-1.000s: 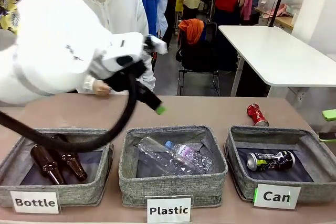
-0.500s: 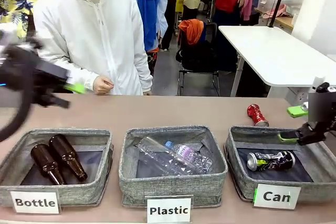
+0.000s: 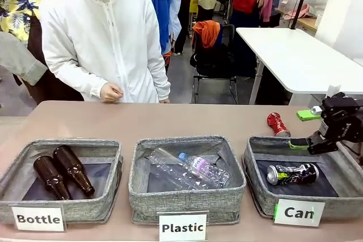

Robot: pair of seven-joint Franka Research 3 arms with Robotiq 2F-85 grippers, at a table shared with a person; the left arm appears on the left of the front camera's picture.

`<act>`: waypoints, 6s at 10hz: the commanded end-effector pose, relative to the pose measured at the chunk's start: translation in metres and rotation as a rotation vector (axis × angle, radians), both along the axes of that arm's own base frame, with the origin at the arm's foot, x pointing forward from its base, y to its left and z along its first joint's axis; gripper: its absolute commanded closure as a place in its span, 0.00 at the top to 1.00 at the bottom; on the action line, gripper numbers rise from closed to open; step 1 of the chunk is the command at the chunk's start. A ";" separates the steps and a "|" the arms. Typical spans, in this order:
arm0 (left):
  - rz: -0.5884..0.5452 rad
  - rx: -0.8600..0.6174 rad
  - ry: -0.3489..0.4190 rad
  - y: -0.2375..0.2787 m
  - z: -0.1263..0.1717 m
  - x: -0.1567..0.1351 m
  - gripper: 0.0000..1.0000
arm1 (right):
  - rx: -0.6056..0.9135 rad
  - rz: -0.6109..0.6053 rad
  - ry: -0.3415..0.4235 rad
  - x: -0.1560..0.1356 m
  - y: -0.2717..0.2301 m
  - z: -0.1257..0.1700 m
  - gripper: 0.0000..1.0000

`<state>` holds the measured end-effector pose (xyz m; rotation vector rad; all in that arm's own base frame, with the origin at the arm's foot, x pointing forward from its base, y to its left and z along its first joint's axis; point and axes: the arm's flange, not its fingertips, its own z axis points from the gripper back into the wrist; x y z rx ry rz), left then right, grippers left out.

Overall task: Sort the can waste into the basket.
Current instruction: Pick up the can waste from the table and place it in the right Fabric basket.

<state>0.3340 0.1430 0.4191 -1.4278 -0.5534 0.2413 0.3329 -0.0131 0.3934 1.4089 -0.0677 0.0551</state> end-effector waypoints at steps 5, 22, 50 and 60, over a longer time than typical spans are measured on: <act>-0.074 0.119 -0.003 -0.033 0.034 0.002 1.00 | -0.005 0.034 0.000 -0.005 0.002 0.002 1.00; -0.074 0.119 -0.003 -0.033 0.034 0.002 1.00 | -1.236 -0.258 -0.364 0.141 0.034 0.035 1.00; -0.074 0.119 -0.003 -0.033 0.034 0.002 1.00 | -1.482 -0.141 0.200 0.321 0.015 -0.095 0.00; -0.074 0.119 -0.003 -0.033 0.034 0.002 1.00 | -1.474 0.021 -0.168 0.259 0.020 0.022 0.00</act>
